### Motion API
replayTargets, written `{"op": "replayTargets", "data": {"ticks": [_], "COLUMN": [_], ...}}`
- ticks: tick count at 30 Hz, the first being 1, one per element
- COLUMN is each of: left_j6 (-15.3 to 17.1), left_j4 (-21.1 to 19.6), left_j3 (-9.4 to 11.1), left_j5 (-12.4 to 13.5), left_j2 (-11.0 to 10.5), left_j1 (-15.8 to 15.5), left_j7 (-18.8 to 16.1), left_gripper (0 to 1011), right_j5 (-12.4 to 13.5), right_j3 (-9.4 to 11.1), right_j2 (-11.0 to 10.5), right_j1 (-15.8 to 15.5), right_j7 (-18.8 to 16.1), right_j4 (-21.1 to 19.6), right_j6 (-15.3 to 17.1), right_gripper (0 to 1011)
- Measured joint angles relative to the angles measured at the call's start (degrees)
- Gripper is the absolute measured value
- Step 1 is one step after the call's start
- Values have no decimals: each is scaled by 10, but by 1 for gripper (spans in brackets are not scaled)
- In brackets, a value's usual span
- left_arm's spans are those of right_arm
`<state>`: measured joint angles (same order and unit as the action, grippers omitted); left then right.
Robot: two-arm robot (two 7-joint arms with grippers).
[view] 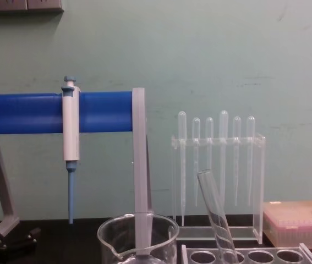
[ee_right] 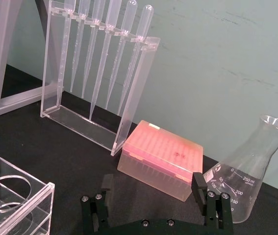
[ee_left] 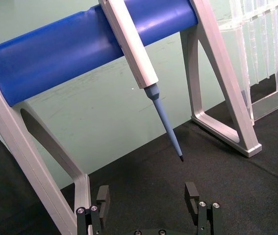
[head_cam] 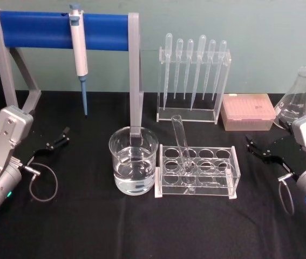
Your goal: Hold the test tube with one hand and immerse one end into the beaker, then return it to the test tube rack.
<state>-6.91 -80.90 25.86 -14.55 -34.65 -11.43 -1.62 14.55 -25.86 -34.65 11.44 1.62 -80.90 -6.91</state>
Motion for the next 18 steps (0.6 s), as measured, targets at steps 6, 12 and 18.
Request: {"op": "replayTargets", "data": {"ticks": [6, 12, 18], "left_j6": [0, 0, 0], "left_j4": [0, 0, 0], "left_j3": [0, 0, 0], "left_j5": [0, 0, 0], "left_j2": [0, 0, 0], "left_j1": [0, 0, 0], "left_j7": [0, 0, 0], "left_gripper": [1000, 1000, 1000], "right_j5": [0, 0, 0], "right_j3": [0, 0, 0], "right_j2": [0, 0, 0], "right_j1": [0, 0, 0], "right_j7": [0, 0, 0], "right_j4": [0, 0, 0], "right_j6": [0, 0, 0], "right_gripper": [1002, 1002, 1002]}}
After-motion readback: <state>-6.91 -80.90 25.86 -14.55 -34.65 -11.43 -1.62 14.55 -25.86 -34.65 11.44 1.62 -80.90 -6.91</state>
